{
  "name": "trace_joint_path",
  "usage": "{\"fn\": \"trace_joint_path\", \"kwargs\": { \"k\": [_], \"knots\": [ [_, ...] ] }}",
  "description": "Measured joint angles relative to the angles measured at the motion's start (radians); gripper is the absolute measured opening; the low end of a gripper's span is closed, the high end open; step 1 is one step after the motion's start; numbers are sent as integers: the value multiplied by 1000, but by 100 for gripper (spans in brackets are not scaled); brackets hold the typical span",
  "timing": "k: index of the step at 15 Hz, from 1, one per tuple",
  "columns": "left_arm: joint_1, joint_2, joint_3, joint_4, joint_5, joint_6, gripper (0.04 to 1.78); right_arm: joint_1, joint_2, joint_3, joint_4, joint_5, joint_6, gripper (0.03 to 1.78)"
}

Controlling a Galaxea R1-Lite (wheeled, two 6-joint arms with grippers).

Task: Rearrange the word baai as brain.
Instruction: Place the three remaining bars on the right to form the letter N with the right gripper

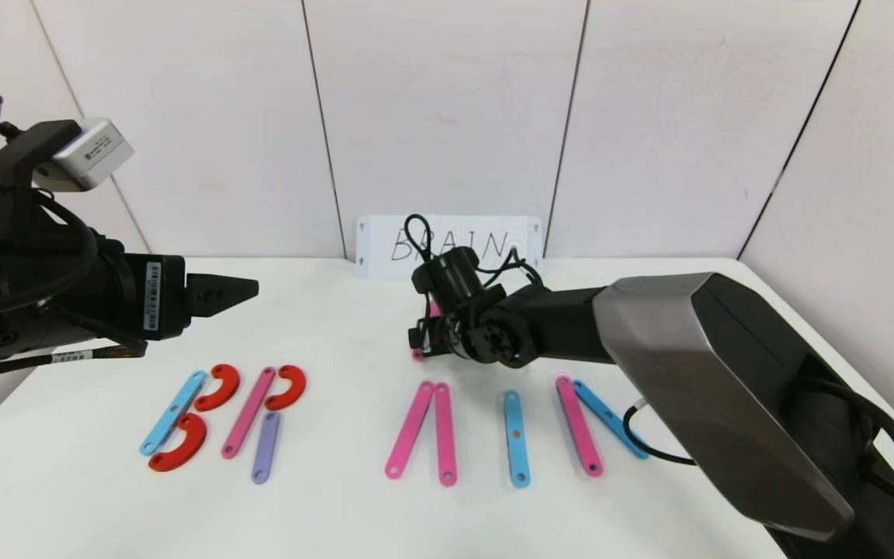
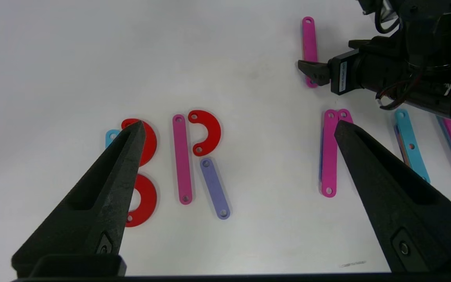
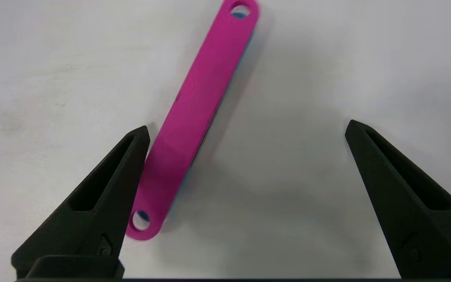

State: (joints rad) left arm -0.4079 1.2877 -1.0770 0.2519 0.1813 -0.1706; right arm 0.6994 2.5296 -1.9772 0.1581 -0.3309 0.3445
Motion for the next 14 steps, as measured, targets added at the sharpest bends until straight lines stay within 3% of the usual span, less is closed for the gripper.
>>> {"fn": "trace_joint_path", "kwargs": {
  "k": [6, 14],
  "knots": [
    [0, 2, 0, 0, 0, 0, 169, -43, -40, 3, 11, 0, 0, 173],
    [0, 4, 0, -1, 0, 0, 169, 0, -29, 3, 4, 2, -1, 173]
  ]
}}
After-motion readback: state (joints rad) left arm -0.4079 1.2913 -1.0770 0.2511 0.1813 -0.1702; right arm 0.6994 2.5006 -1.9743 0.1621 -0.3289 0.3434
